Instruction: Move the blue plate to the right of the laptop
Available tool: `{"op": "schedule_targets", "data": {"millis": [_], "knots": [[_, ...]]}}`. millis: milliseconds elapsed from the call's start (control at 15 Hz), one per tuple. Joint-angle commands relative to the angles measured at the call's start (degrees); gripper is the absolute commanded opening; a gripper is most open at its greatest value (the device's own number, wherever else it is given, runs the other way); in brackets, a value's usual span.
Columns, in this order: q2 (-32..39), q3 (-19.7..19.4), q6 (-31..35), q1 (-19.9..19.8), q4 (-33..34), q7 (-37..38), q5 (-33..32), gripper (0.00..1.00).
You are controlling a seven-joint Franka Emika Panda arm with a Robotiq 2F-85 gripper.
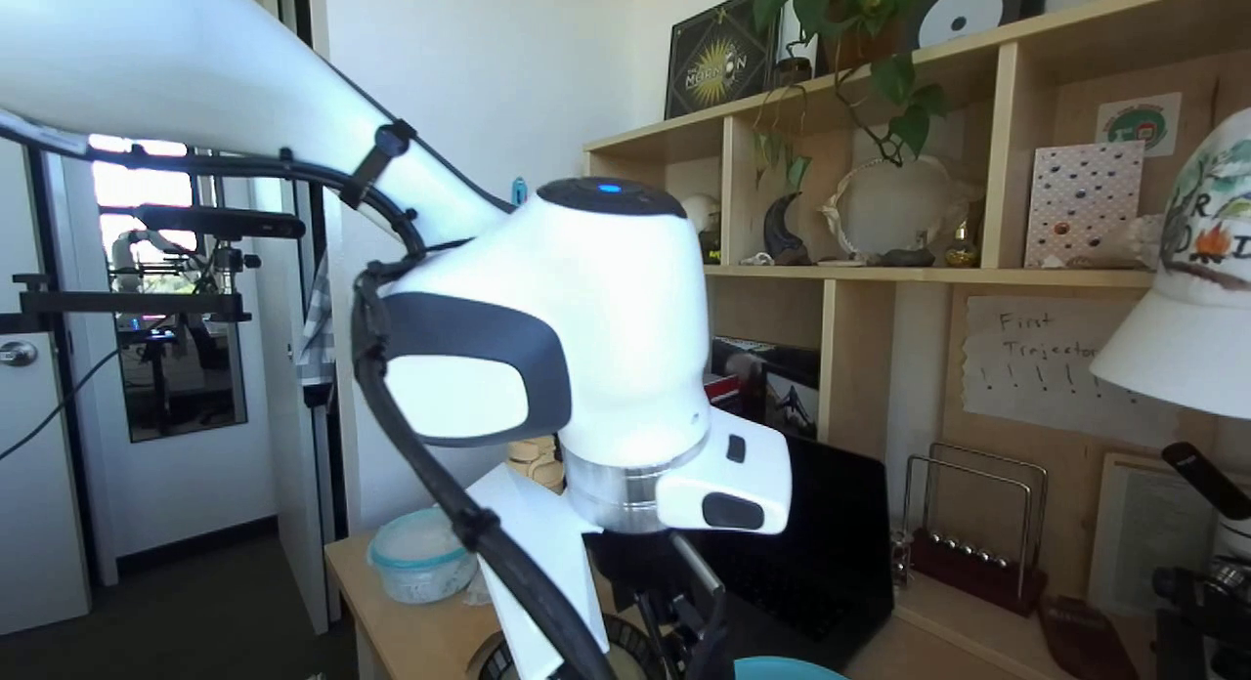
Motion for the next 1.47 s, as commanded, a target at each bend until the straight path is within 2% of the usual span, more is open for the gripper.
{"op": "schedule_targets", "data": {"millis": [0,333,667,1000,1400], "knots": [[7.09,3.04,1.07,-2.66,4.67,-2.36,8.93,1.00],[14.77,8.28,4.46,-7.54,7.41,-1.87,18.63,1.00],[21.28,12.34,8.77,-11.70,8.98,0.87,25.23,1.00],[26.23,13.85,10.70,-13.08,9.37,7.71,24.87,1.00],[29.19,14.60,12.49,-12.78,9.01,14.83,23.03,1.00]]}}
